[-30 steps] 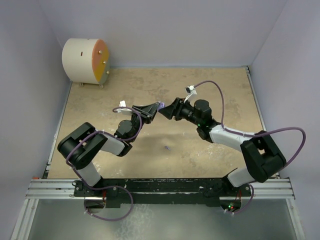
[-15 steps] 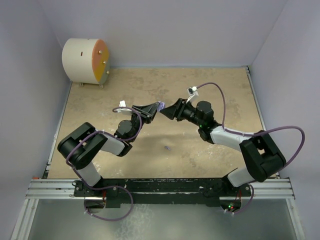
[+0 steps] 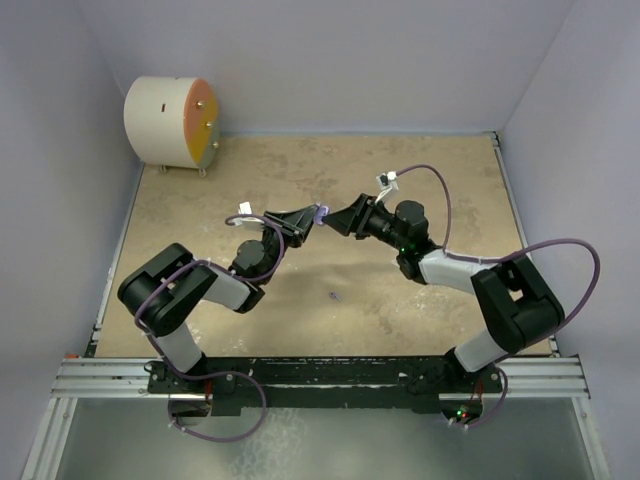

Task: Insert the wireless bluetooth earbuds into the charging case
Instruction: Adjust the charging case, then pick up the earbud from the center of the board.

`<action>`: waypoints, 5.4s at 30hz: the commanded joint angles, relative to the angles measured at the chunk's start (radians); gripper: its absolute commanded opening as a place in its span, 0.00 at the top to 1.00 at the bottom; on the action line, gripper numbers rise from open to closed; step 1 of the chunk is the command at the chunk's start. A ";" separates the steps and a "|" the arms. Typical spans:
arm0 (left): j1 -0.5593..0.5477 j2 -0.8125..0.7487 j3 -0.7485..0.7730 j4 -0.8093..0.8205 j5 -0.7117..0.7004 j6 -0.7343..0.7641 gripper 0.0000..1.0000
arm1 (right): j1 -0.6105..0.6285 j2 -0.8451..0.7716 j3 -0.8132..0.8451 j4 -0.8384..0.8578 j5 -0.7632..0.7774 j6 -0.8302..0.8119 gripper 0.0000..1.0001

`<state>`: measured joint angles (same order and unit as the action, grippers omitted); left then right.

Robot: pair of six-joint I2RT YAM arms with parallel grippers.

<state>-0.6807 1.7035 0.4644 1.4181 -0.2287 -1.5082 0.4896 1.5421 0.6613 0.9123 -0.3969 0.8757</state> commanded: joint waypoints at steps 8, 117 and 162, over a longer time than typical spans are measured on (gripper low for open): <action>-0.006 0.008 0.019 0.104 0.025 -0.016 1.00 | -0.009 0.046 0.022 0.109 -0.054 0.027 0.43; -0.012 0.004 0.015 0.078 0.003 -0.022 0.71 | -0.045 0.065 -0.015 0.260 -0.123 0.094 0.68; 0.071 -0.578 -0.100 -0.780 -0.255 0.117 1.00 | -0.032 -0.098 0.123 -0.145 0.340 -0.494 0.00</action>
<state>-0.6197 1.1641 0.3748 0.7189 -0.4431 -1.4185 0.4042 1.4311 0.7006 0.8089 -0.2569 0.5163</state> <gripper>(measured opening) 0.229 0.995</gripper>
